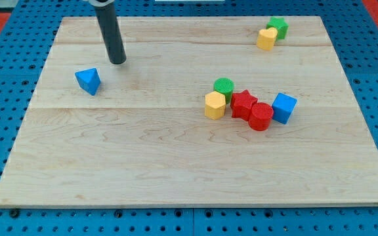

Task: Push the green circle into the blue triangle

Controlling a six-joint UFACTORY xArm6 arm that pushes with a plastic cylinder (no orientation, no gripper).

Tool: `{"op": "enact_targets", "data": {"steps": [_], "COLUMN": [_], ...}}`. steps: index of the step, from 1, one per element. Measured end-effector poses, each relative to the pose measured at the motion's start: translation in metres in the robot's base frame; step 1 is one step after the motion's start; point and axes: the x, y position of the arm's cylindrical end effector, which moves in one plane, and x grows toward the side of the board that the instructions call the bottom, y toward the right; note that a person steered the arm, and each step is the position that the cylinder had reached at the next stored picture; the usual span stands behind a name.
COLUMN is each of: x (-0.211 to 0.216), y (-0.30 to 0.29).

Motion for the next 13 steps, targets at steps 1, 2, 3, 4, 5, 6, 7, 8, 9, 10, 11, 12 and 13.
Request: {"op": "enact_targets", "data": {"steps": [1,2,3,4,5,6,7,8,9,10,11,12,13], "x": [0.0,0.001,0.005,0.008,0.015,0.056,0.075,0.092,0.094,0.096,0.143,0.149,0.114], "y": [0.0,0.0,0.014,0.066,0.158,0.186,0.25,0.213,0.162,0.188,0.214,0.113,0.053]}}
